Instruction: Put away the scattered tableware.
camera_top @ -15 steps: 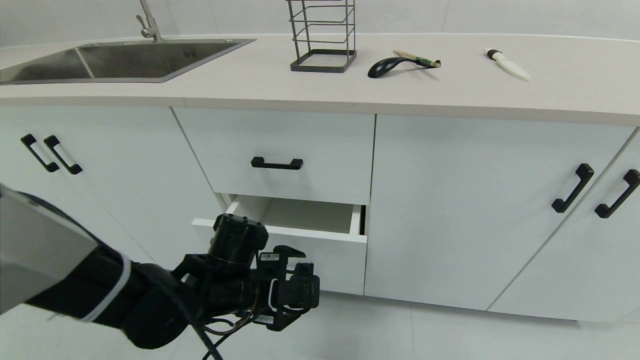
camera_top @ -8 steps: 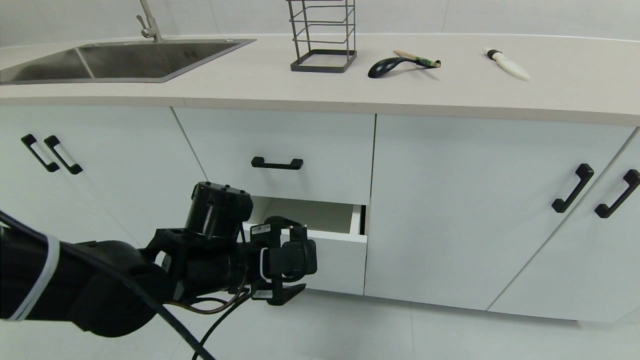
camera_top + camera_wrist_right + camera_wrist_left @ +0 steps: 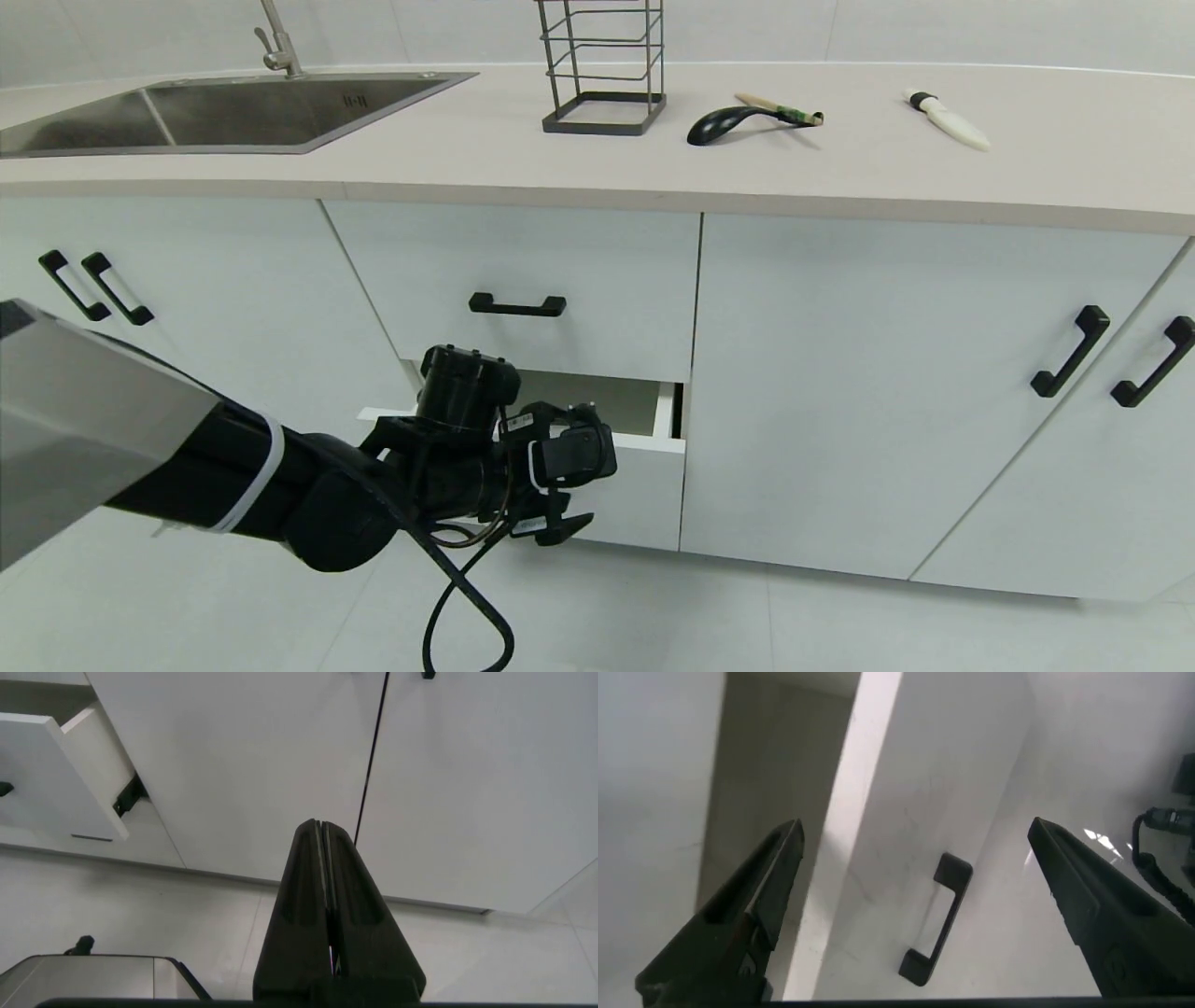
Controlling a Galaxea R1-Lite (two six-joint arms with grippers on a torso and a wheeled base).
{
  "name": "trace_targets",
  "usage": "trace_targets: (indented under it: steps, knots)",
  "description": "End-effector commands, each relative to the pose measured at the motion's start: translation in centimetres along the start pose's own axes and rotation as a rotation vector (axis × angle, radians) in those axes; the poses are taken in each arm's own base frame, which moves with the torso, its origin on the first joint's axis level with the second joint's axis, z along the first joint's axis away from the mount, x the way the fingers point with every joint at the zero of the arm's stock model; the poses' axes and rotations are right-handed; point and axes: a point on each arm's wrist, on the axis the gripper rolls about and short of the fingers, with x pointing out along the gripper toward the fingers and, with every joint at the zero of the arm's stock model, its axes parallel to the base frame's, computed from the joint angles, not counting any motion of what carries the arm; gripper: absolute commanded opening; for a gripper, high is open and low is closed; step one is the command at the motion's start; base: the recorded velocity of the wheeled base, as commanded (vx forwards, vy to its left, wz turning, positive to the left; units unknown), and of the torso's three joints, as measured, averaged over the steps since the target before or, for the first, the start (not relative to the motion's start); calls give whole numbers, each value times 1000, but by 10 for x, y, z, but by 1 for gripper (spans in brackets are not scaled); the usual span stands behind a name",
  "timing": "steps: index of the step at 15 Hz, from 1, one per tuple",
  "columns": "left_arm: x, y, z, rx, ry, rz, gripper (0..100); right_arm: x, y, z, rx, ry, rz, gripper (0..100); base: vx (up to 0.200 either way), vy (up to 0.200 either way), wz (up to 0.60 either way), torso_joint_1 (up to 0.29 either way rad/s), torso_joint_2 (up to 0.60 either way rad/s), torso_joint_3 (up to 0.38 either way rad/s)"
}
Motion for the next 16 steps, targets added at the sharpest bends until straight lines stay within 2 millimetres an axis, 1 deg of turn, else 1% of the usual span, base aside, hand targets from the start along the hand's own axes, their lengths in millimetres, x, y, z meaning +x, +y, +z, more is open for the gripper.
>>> trace_targets:
  steps: [1, 3, 5, 6, 8, 9, 10, 12, 14, 16]
  knots:
    - [8, -5, -6, -6, 18, -24, 100, 0, 0, 0, 0, -1, 0, 0, 0, 0, 0, 0, 0, 0]
    - [3, -9, -8, -7, 23, -35, 100, 0, 0, 0, 0, -1, 0, 0, 0, 0, 0, 0, 0, 0]
    - [-7, -15, -10, -9, 28, -48, 100, 0, 0, 0, 0, 1, 0, 0, 0, 0, 0, 0, 0, 0]
    - [-23, -23, -12, -10, 31, -56, 100, 0, 0, 0, 0, -1, 0, 0, 0, 0, 0, 0, 0, 0]
    - [-43, -32, -14, -10, 28, -66, 100, 0, 0, 0, 0, -1, 2, 0, 0, 0, 0, 0, 0, 0]
    - [-65, -45, -17, -11, 15, -89, 100, 0, 0, 0, 0, 1, 0, 0, 0, 0, 0, 0, 0, 0]
    - [-78, -53, -19, -11, 6, -104, 100, 0, 0, 0, 0, -1, 0, 0, 0, 0, 0, 0, 0, 0]
    - [-98, -67, -24, -16, 1, -121, 100, 0, 0, 0, 0, -1, 0, 0, 0, 0, 0, 0, 0, 0]
    - [-112, -75, -27, -15, -20, -138, 100, 0, 0, 0, 0, 1, 2, 0, 0, 0, 0, 0, 0, 0]
    - [-122, -79, -28, -16, -28, -131, 100, 0, 0, 0, 0, -1, 2, 0, 0, 0, 0, 0, 0, 0]
